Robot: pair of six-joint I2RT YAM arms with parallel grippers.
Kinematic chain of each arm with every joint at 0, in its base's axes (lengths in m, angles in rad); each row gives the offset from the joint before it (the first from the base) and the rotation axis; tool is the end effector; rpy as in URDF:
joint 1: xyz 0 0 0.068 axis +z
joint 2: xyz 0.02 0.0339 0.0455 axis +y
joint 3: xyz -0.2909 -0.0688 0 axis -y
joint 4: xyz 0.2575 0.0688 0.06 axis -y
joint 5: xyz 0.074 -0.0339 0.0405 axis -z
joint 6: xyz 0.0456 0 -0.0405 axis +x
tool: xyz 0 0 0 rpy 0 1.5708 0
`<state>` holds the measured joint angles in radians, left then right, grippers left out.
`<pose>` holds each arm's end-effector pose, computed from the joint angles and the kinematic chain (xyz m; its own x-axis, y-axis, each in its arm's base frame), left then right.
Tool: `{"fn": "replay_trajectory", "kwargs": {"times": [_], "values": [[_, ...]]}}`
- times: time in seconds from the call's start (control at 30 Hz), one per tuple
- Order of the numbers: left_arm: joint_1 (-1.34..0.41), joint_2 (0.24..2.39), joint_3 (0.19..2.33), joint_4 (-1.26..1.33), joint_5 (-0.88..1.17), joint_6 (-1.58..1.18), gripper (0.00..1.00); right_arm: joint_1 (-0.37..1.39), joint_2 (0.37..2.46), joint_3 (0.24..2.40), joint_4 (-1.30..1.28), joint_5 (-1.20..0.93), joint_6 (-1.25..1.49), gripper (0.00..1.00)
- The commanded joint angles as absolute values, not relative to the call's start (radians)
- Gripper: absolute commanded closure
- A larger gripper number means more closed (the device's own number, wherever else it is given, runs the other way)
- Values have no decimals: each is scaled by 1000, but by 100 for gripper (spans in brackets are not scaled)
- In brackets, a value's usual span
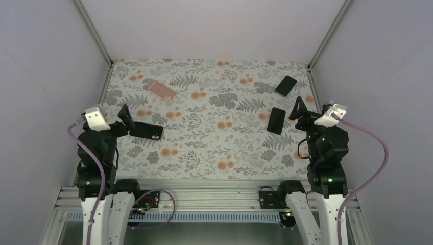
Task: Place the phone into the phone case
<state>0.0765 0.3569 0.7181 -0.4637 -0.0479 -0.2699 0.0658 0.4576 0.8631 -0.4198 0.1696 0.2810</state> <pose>0.0856 0.0088 0.3500 -0.0653 -0.2721 -0.9600 -0.1465 0.9543 -0.2605 0.0912 -0.0017 0.3970 0.0150 0.2749 -0.9613 0.1035 0.9559 0.2750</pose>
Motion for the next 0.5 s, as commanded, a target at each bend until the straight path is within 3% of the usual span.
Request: {"fn": "replay_trajectory", "kwargs": {"times": [0.0,0.47], "values": [[80,359,713,-444,-37,-255,0,74,467,874,-402,170,278,1],[80,782,891,-726,-73,-423,0,97,447,838,-403,194,271,1]]}}
